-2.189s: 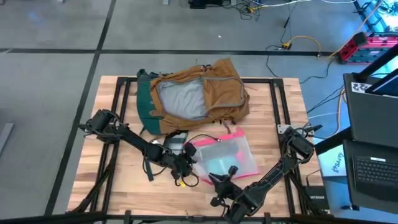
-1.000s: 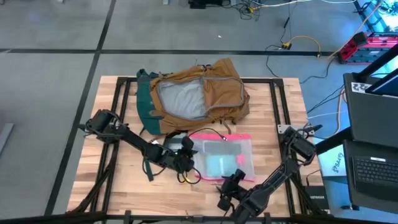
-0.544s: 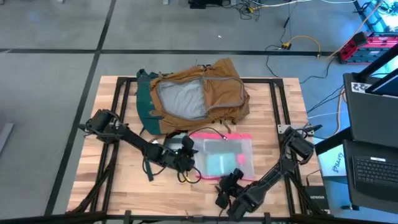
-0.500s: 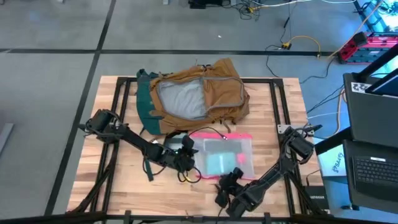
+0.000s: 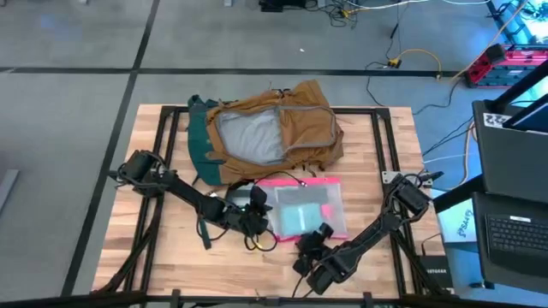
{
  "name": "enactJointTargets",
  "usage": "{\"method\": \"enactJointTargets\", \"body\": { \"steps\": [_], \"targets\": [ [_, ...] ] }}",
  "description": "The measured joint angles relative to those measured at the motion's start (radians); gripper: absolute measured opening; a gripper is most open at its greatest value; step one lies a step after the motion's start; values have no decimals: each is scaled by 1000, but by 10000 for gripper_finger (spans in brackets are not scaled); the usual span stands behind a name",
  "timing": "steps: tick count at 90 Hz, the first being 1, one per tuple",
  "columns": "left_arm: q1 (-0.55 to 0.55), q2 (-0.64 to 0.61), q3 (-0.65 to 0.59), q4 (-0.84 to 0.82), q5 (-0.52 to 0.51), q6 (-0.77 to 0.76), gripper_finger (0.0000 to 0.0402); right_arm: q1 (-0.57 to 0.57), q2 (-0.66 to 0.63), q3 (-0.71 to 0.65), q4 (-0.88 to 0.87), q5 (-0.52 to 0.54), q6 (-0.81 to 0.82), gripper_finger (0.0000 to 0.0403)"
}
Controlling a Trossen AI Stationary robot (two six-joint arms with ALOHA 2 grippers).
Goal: Unpack backpack
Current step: Open the pink zipper pouch
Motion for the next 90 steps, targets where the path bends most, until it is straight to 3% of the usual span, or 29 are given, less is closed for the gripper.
{"method": "enactJointTargets", "body": {
  "steps": [10, 47, 90],
  "targets": [
    [0, 0, 0, 0, 1, 0, 0, 0, 0, 0, -24, 4, -16, 56],
    [-15, 0, 0, -2, 202, 50, 4, -10, 1, 0, -30, -2, -22, 10],
    [-70, 0, 1, 52, 232, 83, 122, -14, 2, -1, -25, 1, -22, 7]
  ]
}}
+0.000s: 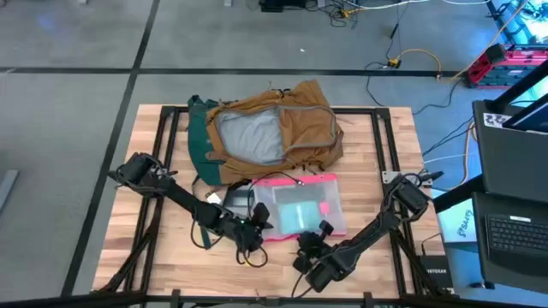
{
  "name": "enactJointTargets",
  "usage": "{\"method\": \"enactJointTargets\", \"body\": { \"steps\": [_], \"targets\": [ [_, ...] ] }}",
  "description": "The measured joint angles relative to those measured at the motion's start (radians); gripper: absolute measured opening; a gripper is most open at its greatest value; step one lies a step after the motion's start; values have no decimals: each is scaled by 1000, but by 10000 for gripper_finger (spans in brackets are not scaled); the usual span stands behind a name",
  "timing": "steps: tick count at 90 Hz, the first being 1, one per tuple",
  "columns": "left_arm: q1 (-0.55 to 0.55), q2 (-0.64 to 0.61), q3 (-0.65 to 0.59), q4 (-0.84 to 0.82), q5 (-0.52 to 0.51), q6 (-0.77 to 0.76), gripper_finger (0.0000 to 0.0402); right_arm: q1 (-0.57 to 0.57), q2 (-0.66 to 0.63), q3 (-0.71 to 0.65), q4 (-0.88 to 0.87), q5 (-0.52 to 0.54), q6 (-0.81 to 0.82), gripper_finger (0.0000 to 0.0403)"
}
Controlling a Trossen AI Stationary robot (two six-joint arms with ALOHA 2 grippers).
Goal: Unpack backpack
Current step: Open the pink zipper pouch
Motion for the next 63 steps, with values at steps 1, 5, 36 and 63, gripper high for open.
{"method": "enactJointTargets", "body": {
  "steps": [1, 5, 36, 63],
  "targets": [
    [0, 0, 0, 2, 4, 0, 124, 0, 0, 0, 0, 0, 0, 7],
    [-1, 0, 0, 10, 20, 2, 131, -4, 0, 0, 2, 0, 0, 7],
    [2, 0, 0, 43, 115, 1, 151, -13, 0, -1, 31, 8, -21, 7],
    [12, 0, 0, 55, 132, 6, 94, -13, 0, -1, 36, 10, -23, 7]
  ]
}}
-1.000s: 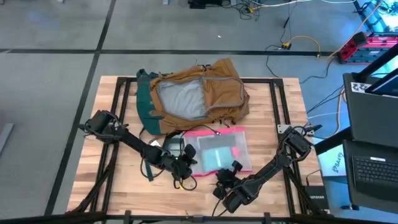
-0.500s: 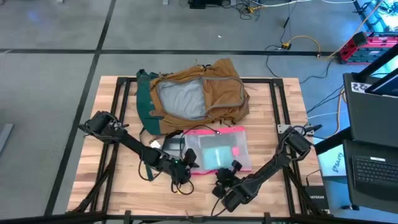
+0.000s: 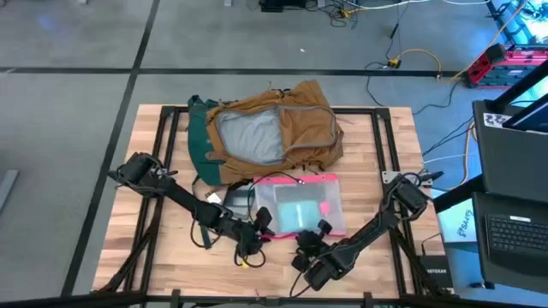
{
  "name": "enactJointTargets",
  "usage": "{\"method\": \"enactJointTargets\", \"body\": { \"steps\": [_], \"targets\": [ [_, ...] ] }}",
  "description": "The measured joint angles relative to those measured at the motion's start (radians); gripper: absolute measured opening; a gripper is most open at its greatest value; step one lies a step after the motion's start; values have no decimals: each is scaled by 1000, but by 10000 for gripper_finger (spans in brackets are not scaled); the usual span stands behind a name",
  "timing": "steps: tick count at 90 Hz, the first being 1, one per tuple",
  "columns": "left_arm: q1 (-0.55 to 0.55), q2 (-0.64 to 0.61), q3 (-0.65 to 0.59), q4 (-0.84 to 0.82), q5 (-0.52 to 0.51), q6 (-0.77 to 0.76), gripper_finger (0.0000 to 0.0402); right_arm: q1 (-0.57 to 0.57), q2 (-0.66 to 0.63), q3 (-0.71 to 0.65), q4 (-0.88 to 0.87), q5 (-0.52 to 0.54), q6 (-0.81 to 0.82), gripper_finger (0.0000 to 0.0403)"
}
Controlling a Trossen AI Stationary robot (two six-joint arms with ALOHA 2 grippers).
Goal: Unpack backpack
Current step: Open the pink zipper pouch
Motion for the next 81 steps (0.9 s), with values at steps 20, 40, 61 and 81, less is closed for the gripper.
{"method": "enactJointTargets", "body": {
  "steps": [20, 40, 61, 81],
  "targets": [
    [30, 1, 0, -64, 61, -20, 42, -1, 0, 0, 4, 0, -1, 8],
    [52, 11, 0, -59, 43, -27, 29, -1, 0, 1, 3, 0, -4, 9],
    [52, 16, 0, -59, 10, -11, 2, 0, 1, 8, -6, -1, -26, 9],
    [51, 16, 0, -63, -6, -6, 0, 6, 6, 58, -71, -34, -28, 10]
  ]
}}
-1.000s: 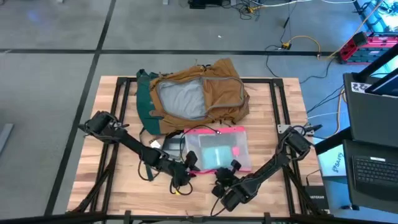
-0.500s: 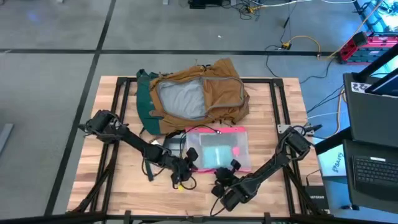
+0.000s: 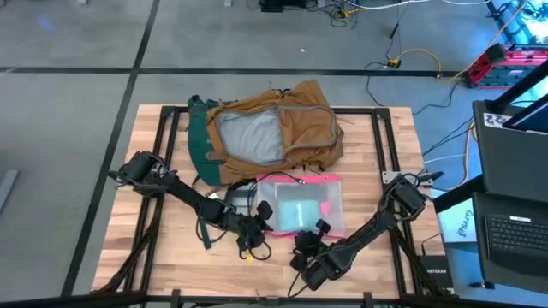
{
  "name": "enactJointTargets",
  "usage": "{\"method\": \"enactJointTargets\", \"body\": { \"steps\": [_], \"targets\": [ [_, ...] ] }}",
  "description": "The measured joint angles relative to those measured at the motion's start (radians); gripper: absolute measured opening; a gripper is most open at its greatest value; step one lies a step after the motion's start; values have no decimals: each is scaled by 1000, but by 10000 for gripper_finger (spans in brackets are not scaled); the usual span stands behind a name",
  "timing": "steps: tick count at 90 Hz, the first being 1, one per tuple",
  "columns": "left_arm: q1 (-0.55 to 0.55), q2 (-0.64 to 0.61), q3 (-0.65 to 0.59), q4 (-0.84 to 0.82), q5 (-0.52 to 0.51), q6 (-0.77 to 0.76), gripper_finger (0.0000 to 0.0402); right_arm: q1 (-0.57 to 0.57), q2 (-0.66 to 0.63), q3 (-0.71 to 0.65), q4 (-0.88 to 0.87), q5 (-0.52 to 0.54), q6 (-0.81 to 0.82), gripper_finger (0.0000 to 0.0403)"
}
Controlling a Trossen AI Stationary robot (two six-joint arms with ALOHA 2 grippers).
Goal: Unpack backpack
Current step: Open the pink zipper pouch
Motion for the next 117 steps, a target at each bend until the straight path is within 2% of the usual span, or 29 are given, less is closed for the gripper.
{"method": "enactJointTargets", "body": {
  "steps": [47, 71, 103, 117],
  "targets": [
    [-29, 0, 0, -77, -132, -11, 0, 39, 0, 18, -110, -24, 102, 10],
    [-40, 0, 0, -115, -198, -14, 0, 88, -2, 31, -251, -56, 239, 10],
    [-39, 0, 0, -121, -201, -20, 0, 209, -2, 93, -500, -69, 552, 10],
    [-39, 0, 0, -123, -201, -24, 0, 255, -2, 93, -559, -122, 669, 10]
  ]
}}
